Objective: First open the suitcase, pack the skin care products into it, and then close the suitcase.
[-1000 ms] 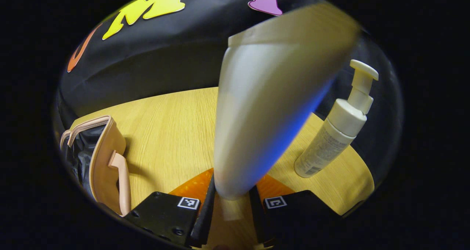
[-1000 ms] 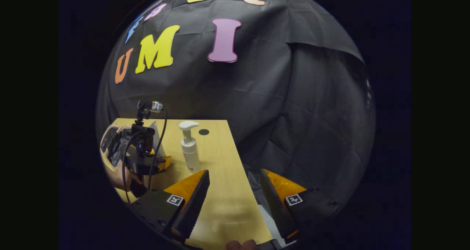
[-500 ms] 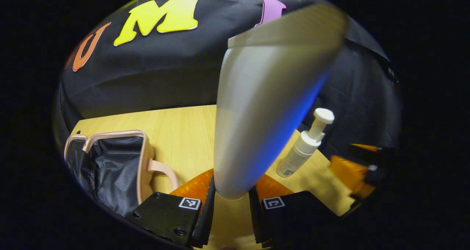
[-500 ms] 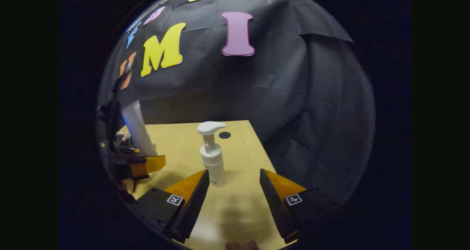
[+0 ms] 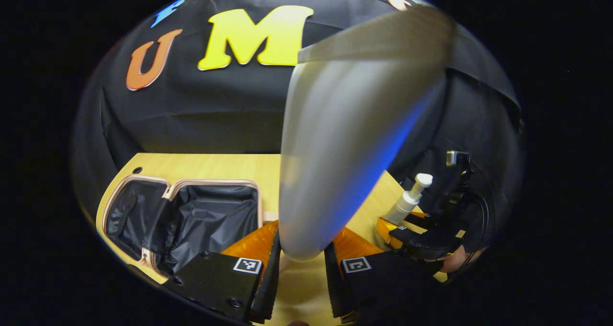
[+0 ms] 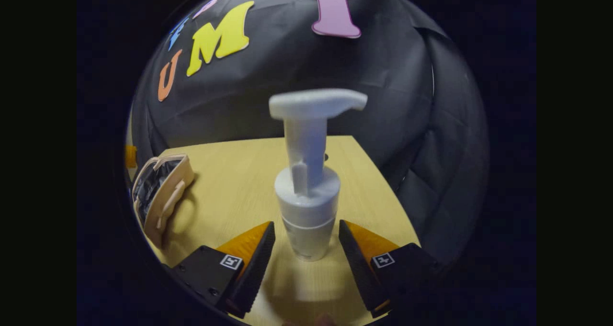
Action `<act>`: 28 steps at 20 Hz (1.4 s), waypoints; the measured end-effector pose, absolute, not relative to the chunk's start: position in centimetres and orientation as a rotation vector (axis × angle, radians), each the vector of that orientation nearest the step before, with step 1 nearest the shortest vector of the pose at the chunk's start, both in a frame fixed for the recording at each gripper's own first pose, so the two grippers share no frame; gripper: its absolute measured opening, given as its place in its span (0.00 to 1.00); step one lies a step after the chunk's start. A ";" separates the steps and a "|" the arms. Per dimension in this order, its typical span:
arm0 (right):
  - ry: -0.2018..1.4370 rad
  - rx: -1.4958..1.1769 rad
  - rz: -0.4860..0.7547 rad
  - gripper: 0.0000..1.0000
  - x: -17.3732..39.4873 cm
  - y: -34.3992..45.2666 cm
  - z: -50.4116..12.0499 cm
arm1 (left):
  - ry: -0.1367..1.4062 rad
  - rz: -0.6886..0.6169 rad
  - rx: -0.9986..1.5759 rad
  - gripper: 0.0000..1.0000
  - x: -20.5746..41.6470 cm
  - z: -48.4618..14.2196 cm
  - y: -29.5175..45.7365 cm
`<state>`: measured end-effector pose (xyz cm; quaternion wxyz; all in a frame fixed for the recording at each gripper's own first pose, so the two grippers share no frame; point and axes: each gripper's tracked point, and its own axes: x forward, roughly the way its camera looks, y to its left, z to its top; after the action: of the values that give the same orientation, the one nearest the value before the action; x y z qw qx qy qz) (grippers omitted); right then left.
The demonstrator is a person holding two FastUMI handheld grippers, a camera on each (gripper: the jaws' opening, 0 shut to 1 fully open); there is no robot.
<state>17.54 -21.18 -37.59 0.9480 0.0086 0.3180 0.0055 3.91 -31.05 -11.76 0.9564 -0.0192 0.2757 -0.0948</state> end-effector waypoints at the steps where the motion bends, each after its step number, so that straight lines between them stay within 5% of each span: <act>1: 0.643 0.015 0.013 0.76 17.9 -21.1 -37.7 | 0.563 -0.160 -0.047 0.47 3.5 -11.6 -29.8; 9: 0.660 -0.007 -0.034 0.51 19.2 -21.8 -38.3 | 0.586 -0.005 -0.106 0.47 1.7 -11.3 -20.2; 13: 0.650 0.028 -0.030 0.47 17.3 -21.1 -34.9 | 0.599 -0.024 -0.101 0.47 2.5 -12.5 -15.6; 28: 0.548 0.038 -0.011 0.48 2.5 -18.4 -13.4 | 0.800 -0.245 -0.267 0.46 6.7 -23.9 -12.7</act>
<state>2.48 -18.39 -13.44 0.9625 0.0187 0.2708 -0.0055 6.68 -12.74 -23.86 0.9052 -0.1291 0.3872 -0.1186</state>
